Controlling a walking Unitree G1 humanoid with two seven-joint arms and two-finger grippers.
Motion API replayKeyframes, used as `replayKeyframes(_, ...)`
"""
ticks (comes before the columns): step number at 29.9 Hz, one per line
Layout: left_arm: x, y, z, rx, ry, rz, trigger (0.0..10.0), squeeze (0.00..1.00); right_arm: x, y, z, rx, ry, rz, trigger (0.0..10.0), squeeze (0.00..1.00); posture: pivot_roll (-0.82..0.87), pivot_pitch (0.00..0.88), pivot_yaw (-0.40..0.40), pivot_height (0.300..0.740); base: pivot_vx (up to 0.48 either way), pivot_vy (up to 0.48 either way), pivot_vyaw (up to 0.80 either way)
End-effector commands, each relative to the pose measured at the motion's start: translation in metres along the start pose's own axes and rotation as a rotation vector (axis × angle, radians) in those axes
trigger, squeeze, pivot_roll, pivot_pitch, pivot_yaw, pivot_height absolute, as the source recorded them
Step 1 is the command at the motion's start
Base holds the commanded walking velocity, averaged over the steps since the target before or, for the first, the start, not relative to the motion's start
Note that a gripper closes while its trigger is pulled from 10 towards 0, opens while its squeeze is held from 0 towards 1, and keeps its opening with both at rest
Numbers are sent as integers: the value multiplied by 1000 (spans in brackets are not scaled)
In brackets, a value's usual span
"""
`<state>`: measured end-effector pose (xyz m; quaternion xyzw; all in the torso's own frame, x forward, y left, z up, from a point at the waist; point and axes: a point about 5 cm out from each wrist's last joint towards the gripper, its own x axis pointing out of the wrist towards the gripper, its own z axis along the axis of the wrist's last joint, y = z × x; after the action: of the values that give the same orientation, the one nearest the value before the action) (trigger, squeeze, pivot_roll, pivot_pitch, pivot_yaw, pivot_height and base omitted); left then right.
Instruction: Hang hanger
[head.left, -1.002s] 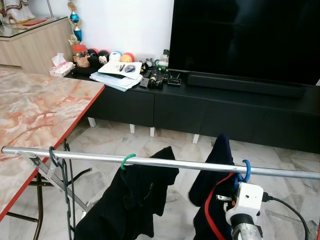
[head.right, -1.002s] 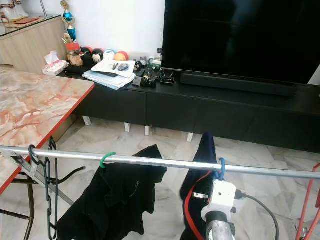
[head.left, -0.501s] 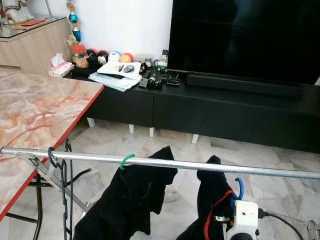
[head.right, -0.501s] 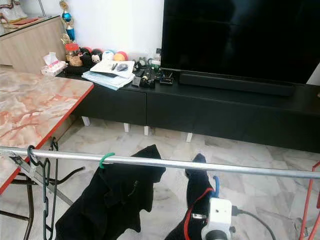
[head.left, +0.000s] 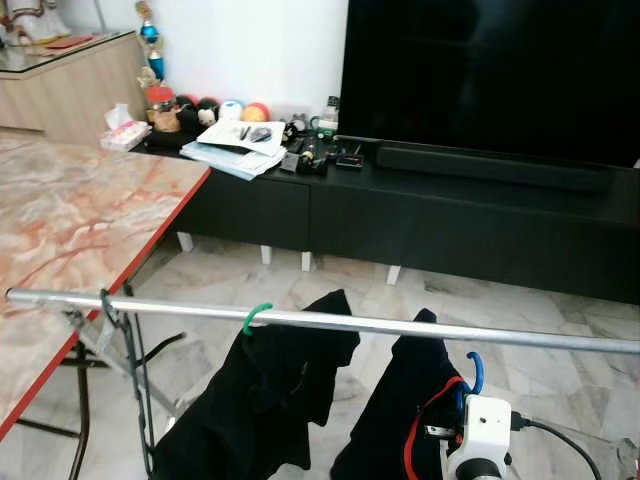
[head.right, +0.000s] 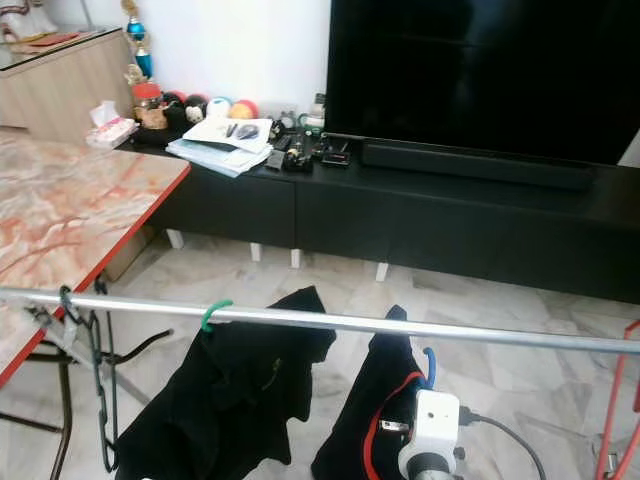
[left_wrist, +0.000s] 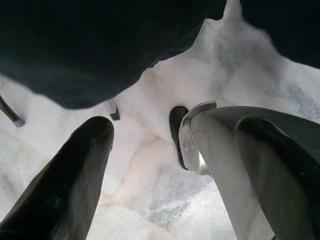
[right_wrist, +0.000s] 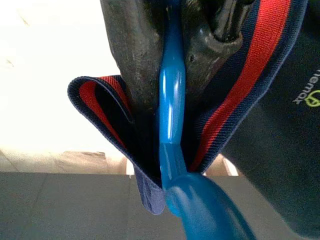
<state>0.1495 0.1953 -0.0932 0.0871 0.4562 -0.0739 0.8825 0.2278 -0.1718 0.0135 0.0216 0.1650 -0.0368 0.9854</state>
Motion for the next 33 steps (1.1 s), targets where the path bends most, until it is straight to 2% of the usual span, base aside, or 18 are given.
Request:
replayKeyframes(1,-6,-7,-25,3,99,-28,10000,0,2,-2,5,0,-28,-12,10000,0,162,0,-29,740,-337,0,0)
replayKeyframes(33,-4,-5,-21,-8,89,-23,10000,0,17,0,10,-15,-27,-7,10000,0,174,0,-28,740,-329,0,0)
